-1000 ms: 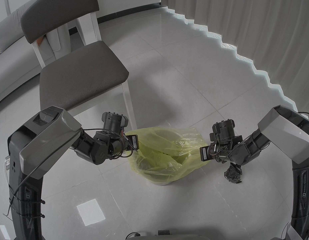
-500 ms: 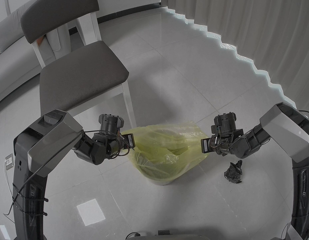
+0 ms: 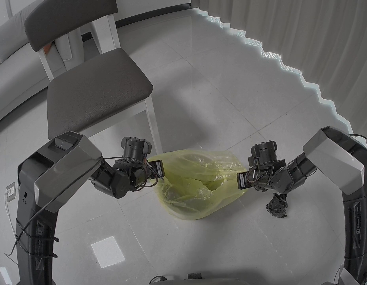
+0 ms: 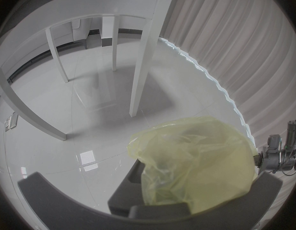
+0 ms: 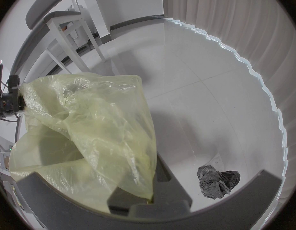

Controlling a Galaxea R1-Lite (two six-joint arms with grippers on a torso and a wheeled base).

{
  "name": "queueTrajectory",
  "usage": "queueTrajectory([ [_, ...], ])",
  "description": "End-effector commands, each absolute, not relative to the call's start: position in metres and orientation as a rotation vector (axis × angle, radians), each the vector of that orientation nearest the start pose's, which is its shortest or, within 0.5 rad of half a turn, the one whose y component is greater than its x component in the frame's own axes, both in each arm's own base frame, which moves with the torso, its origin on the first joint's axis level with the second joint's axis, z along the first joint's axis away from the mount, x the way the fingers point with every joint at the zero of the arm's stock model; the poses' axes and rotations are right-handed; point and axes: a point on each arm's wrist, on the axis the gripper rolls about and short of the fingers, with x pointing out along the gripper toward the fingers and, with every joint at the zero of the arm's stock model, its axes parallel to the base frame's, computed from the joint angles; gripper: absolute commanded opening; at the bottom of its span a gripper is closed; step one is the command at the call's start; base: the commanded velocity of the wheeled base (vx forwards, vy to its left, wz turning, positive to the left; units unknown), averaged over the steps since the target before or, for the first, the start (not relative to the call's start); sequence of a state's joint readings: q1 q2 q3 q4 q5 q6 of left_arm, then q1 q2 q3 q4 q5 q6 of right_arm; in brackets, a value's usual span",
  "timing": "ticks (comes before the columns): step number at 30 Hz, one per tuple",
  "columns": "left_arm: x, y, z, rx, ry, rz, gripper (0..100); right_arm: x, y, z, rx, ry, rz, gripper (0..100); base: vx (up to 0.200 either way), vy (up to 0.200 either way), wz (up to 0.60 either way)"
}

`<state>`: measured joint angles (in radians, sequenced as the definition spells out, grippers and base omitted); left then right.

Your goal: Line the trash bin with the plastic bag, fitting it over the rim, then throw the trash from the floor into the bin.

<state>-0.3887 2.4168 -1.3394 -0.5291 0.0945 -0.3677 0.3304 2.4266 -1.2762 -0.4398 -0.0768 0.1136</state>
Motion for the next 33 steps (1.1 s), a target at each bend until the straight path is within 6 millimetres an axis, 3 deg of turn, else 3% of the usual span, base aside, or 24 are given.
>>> queueTrajectory([
  [1, 0.424, -0.176, 0.037, -0.226, 0.561, -0.191, 0, 0.417, 0.146, -0.004, -0.042, 0.727, 0.21, 0, 0.0, 0.0, 0.0],
  [7, 0.422, -0.175, 0.047, -0.227, 0.542, -0.192, 0, 0.405, 0.15, -0.012, -0.062, 0.766, 0.227, 0, 0.0, 0.0, 0.0],
  [8, 0.423, -0.173, 0.048, -0.229, 0.539, -0.188, 0, 0.404, 0.15, -0.013, -0.063, 0.769, 0.227, 100, 0.0, 0.0, 0.0],
  [14, 0.423, -0.171, 0.054, -0.237, 0.526, -0.185, 0, 0.401, 0.149, -0.008, -0.059, 0.725, 0.233, 100, 0.0, 0.0, 0.0],
  [21, 0.427, -0.174, 0.056, -0.239, 0.512, -0.193, 0, 0.393, 0.146, 0.029, -0.076, 0.638, 0.253, 100, 0.0, 0.0, 0.0],
  [26, 0.431, -0.175, 0.049, -0.246, 0.49, -0.196, 0, 0.387, 0.162, 0.046, -0.08, 0.592, 0.296, 100, 0.0, 0.0, 0.0],
  [27, 0.432, -0.175, 0.048, -0.246, 0.483, -0.197, 100, 0.385, 0.167, 0.048, -0.081, 0.584, 0.307, 100, 0.0, 0.0, 0.0],
  [33, 0.432, -0.175, 0.047, -0.247, 0.477, -0.195, 100, 0.383, 0.194, 0.057, -0.099, 0.517, 0.375, 100, 0.0, 0.0, 0.0],
])
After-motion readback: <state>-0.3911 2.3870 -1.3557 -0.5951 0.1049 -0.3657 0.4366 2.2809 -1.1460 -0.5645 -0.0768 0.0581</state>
